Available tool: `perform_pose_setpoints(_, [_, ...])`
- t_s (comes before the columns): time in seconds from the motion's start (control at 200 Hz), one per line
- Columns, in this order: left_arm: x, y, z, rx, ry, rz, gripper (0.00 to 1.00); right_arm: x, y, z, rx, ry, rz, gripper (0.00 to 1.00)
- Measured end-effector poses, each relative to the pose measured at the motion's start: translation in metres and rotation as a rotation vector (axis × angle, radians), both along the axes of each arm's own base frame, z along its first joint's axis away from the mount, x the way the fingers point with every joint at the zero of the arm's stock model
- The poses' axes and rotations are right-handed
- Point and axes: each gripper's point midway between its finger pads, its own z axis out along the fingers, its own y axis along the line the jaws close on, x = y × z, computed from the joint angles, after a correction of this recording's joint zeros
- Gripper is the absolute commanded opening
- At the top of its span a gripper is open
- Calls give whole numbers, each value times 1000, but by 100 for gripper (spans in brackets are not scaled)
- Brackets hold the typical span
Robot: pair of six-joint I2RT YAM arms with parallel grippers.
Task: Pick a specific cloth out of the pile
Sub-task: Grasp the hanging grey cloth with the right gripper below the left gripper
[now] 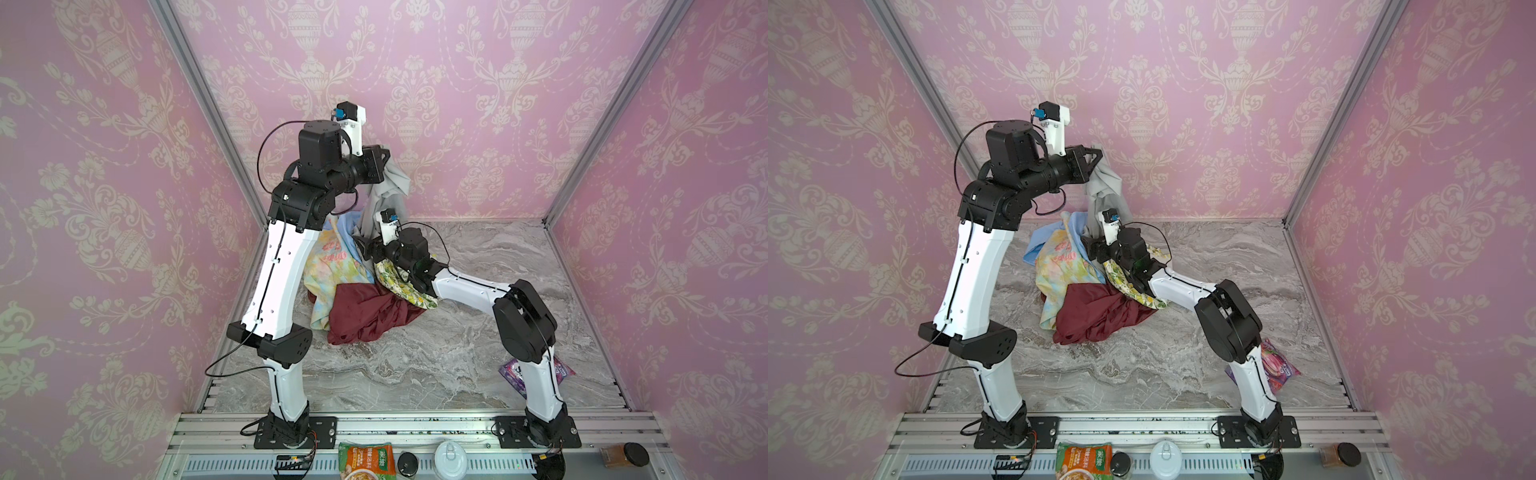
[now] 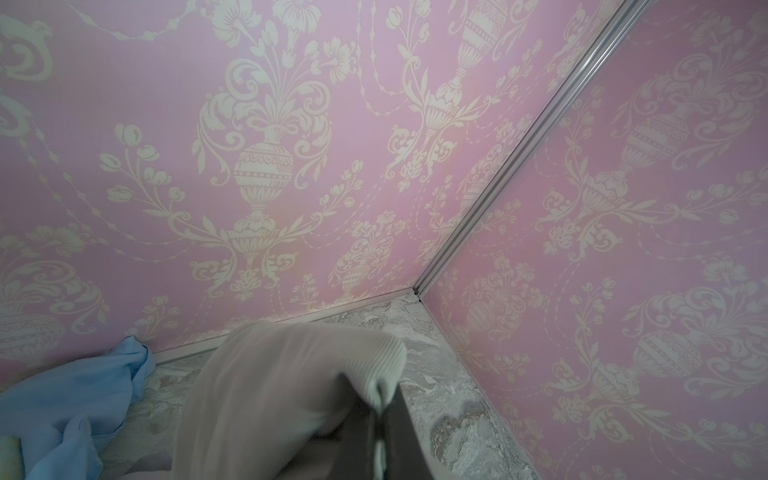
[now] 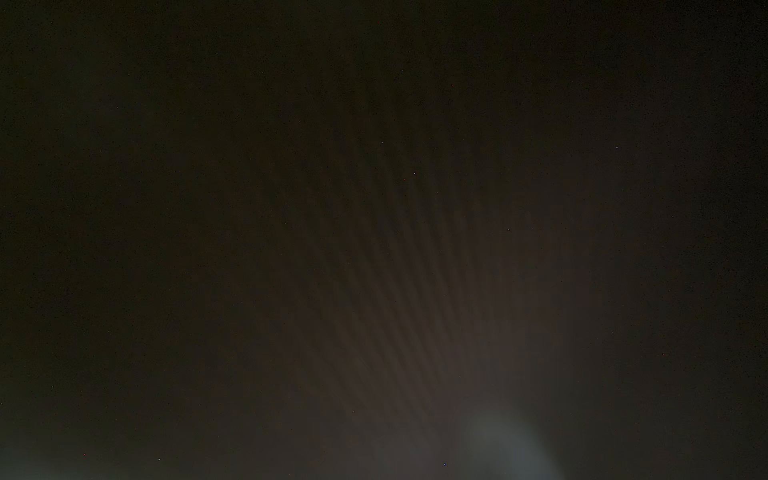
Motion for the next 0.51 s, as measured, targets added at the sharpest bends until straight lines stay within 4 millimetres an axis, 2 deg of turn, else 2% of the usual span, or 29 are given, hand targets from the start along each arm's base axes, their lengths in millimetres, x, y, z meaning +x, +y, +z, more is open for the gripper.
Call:
perform_pose_setpoints(0.075, [-3, 1, 1, 0, 0, 0, 0, 15, 4, 4, 17, -17, -38, 68])
perform_pose_setpoints(0.13, [-7, 3, 3, -1, -3, 1, 0, 23, 8, 6, 18, -36, -49, 55])
perform_pose_setpoints(0.185, [-10, 4, 6, -2, -8, 1, 0, 30, 10, 10, 29, -40, -69, 47])
perform_pose_setpoints(0.215, [-12, 5, 8, -4, -13, 1, 0, 33, 11, 11, 31, -41, -76, 47])
perform_pose_setpoints(0.31, [-17, 8, 14, -4, -27, 2, 0, 36, 13, 11, 21, -42, -77, 60])
perform_pose_setpoints(0.37, [-18, 8, 15, -3, -31, 2, 0, 36, 12, 8, 6, -41, -74, 63])
perform_pose_setpoints(0.505, [-18, 8, 14, 5, -35, 1, 0, 29, 7, -19, -63, -1, -46, 66])
